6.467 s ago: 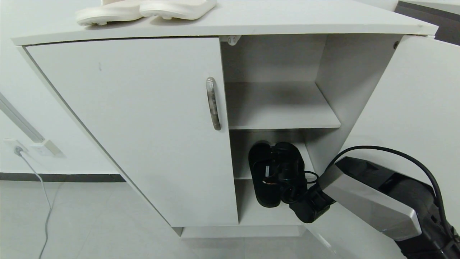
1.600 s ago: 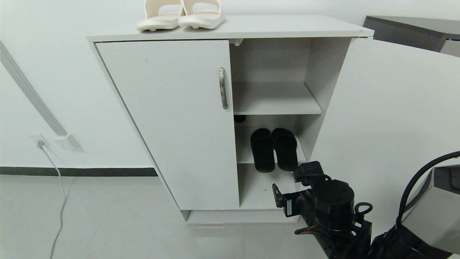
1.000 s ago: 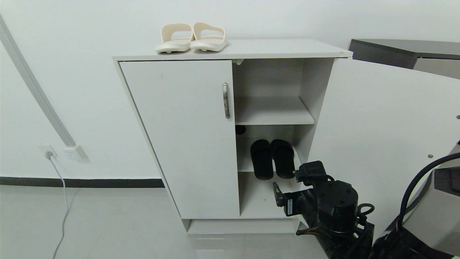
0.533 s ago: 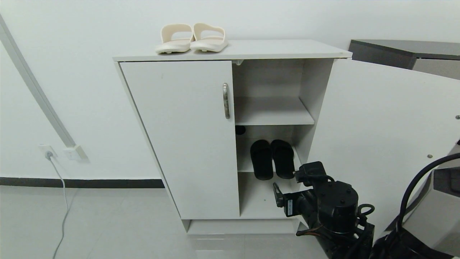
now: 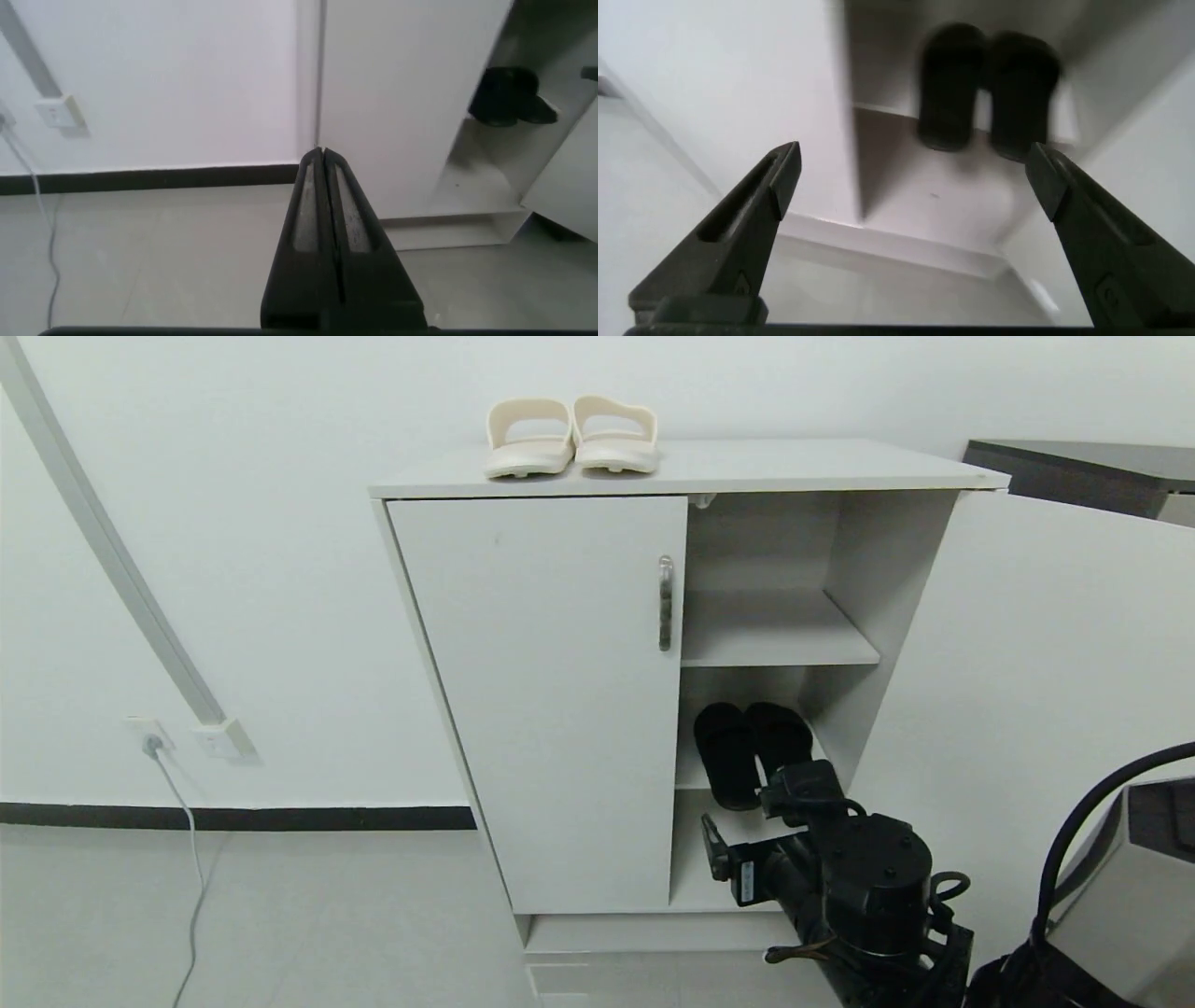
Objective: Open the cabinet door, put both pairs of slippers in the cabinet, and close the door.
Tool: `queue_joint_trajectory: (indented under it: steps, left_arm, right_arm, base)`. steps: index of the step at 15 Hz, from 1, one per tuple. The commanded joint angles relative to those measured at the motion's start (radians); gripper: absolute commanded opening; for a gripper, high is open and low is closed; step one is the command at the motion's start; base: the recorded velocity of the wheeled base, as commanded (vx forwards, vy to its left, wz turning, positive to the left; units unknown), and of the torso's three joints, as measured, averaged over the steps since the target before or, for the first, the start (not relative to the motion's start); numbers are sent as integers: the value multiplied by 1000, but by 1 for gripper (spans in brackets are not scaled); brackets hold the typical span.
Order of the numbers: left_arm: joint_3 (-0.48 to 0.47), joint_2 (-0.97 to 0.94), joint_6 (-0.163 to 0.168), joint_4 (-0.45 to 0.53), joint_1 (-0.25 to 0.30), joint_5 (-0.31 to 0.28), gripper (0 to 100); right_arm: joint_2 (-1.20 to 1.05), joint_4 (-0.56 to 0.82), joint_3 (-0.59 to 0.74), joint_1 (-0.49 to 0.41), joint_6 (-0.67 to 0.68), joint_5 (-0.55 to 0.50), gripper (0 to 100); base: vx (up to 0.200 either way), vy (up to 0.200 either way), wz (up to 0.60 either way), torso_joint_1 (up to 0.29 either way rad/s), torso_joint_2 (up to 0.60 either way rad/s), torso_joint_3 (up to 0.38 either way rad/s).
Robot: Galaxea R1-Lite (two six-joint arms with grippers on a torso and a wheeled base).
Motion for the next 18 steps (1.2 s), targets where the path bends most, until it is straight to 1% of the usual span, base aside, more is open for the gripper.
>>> queue_joint_trajectory:
  steps: [1,7,9,13,14,16,18]
  left_arm:
    - [0,1,0,0,0,0,0]
    - [0,1,0,0,0,0,0]
    - [0,1,1,0,0,0,0]
    - [0,1,0,0,0,0,0]
    - [0,1,0,0,0,0,0]
    - [0,1,3,0,0,0,0]
    - [0,1,1,0,0,0,0]
  right_arm:
    - [3,-1,8,1,0,-1,100]
    - [3,-3,11,1,1,-1,100]
    - [3,-23,17,-1,0,-1,100]
    - [3,-36,49,1,-2,6,100]
    - [5,-95,68,-1,-38,18,100]
    - [28,-191,91,-8,-69,67,100]
    - [39,-220,94,-13,-77,84,100]
  base:
    - [0,200,0,2,2,7]
    - [0,200,0,2,2,0]
    - [0,200,0,2,0,0]
    - [0,0,0,0,0,0]
    - [0,0,0,0,0,0]
    - [0,0,0,0,0,0]
    - [0,0,0,0,0,0]
